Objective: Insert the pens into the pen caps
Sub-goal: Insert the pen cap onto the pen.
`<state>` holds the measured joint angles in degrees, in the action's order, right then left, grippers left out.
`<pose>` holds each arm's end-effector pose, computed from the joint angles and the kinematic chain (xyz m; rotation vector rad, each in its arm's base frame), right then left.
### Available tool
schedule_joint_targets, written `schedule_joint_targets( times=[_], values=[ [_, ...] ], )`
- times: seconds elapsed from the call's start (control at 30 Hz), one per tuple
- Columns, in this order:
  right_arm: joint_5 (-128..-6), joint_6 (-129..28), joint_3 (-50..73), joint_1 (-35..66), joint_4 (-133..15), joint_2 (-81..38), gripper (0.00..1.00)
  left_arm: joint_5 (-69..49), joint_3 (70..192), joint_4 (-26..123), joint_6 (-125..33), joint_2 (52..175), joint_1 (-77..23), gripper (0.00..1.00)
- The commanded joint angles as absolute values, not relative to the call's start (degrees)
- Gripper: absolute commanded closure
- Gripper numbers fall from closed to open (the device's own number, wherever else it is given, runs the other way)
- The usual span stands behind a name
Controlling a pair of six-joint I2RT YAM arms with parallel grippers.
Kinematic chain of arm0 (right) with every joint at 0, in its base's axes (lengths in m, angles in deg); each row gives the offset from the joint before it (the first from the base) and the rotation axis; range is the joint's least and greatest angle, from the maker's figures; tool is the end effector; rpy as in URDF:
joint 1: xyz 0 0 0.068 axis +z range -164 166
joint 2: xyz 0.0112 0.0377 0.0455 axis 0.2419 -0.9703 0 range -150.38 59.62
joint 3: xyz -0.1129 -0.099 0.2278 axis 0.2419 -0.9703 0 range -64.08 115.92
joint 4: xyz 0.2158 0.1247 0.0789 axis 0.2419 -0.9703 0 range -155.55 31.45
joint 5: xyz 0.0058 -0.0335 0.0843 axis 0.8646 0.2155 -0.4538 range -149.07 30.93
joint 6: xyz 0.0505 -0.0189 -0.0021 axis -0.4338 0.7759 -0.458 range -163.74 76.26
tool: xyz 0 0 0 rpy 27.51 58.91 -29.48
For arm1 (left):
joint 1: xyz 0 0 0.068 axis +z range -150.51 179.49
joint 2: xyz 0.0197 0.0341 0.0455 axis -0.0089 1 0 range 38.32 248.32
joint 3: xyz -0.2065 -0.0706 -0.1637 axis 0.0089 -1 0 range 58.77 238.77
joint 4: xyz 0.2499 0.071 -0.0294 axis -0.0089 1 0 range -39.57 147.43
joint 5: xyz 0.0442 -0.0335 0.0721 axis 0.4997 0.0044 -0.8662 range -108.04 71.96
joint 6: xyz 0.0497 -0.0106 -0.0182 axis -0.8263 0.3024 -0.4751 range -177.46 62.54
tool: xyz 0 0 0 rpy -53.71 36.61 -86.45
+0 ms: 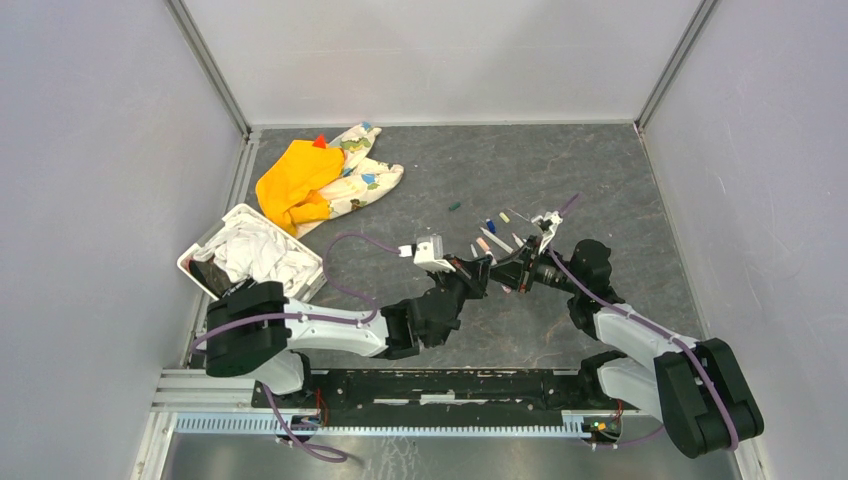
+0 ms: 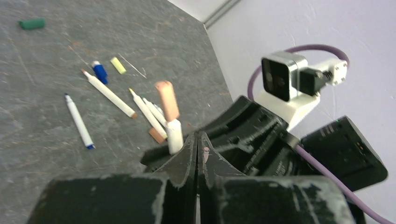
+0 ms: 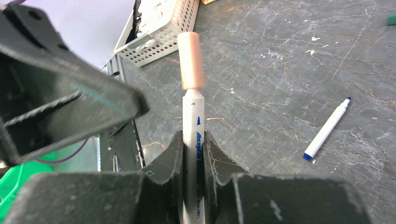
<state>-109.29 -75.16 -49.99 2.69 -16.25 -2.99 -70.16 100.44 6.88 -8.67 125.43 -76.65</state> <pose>0.1856 0.0842 0.1936 -0.4870 1.7640 1.3388 0.1033 -0.3012 0.2415 -0.3386 1.6429 -0.9581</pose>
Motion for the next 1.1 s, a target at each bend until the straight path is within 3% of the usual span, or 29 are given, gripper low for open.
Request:
schedule_joint_targets(
  times=[0.0,0.27,0.47,0.57,0.73,0.93,1.07],
  values=[
    [-106.73,-74.48,-47.57,2.42,-15.4,-1.85,1.0,-70.22,103.9,6.66,-11.67,127.15,-78.0,0.98],
    [-107.91,-72.68,-47.47,2.35,-15.75,-1.02,1.0,-68.8,101.34,6.46,-13.79,122.69,-78.38,0.97],
    [-108.59,-72.08,-47.39,2.33,-15.4,-0.87,1.0,-68.03,99.34,12.97,-17.3,114.61,-78.53,0.85],
    [-109.2,-71.46,-47.17,2.21,-15.48,-0.72,1.0,-67.67,100.68,20.89,-18.97,110.85,-78.45,0.73],
    [-111.5,-70.17,-46.61,1.97,-15.48,-0.5,1.0,-64.6,98.58,23.93,-25.23,105.84,-77.19,0.27],
    [-114.58,-68.76,-46.11,0.99,-15.49,-0.06,1.0,-31.49,91.05,9.48,-19.75,104.16,-62.75,0.07],
    [-115.75,-69.04,-46.17,0.65,-14.9,-0.01,1.0,-18.97,86.94,-4.62,-14.32,107.28,-55.28,0.05]
  ],
)
